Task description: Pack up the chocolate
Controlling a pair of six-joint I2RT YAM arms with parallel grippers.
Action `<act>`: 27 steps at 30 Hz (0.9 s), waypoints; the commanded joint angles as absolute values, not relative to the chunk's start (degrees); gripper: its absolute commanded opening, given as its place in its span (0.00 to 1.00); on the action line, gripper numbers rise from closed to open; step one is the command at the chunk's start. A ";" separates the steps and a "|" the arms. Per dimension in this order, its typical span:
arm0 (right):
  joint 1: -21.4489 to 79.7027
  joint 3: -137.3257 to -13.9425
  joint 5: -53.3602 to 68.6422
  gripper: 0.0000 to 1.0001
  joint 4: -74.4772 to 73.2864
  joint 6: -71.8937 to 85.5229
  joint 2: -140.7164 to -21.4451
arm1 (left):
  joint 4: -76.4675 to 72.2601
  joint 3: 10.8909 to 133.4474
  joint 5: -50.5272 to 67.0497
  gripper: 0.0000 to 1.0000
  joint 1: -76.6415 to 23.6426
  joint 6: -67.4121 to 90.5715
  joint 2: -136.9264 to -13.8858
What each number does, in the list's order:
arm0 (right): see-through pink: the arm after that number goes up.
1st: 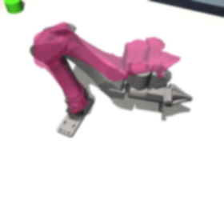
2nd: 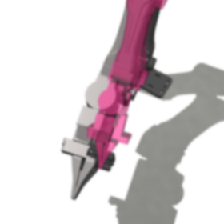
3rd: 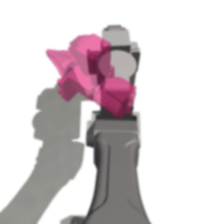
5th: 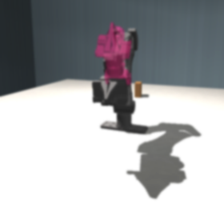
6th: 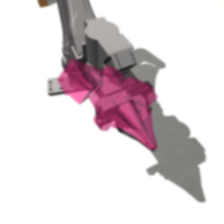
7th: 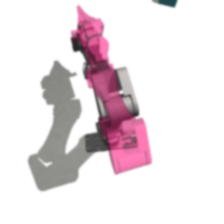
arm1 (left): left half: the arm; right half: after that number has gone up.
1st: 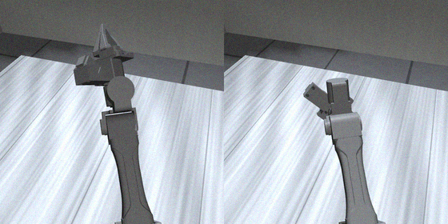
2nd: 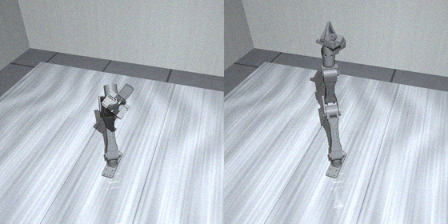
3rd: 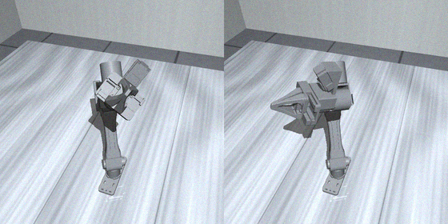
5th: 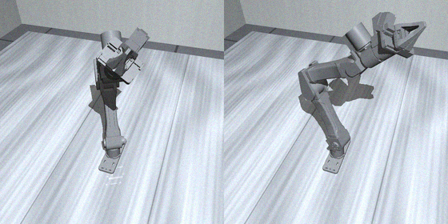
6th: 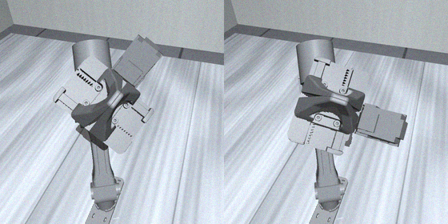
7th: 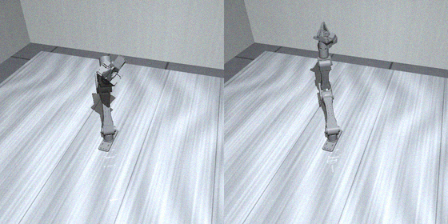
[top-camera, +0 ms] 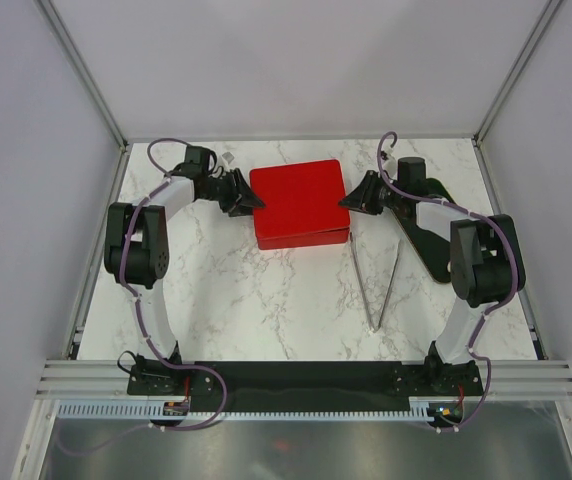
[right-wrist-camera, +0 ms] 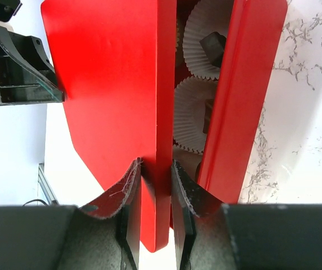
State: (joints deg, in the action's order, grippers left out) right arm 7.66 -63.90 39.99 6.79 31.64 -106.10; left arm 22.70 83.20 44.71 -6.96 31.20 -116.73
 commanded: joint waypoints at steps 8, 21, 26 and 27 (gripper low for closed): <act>7.82 -63.72 35.95 0.00 7.21 28.04 -107.40 | 29.00 88.85 37.44 0.50 -6.86 27.07 -117.33; 7.03 -63.99 36.21 0.00 7.21 29.18 -108.98 | 29.44 89.12 41.14 0.57 -6.33 29.62 -116.72; 6.86 -63.72 35.95 0.00 7.21 29.62 -109.25 | 29.62 89.21 40.25 0.57 -6.33 29.01 -116.89; 6.86 -63.72 35.86 0.00 7.21 29.62 -109.34 | 29.53 89.38 40.34 0.56 -6.42 28.92 -116.81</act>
State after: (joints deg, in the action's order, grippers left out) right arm 7.44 -63.88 39.81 6.79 31.88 -108.60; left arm 28.95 87.59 40.58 -6.50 30.28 -117.05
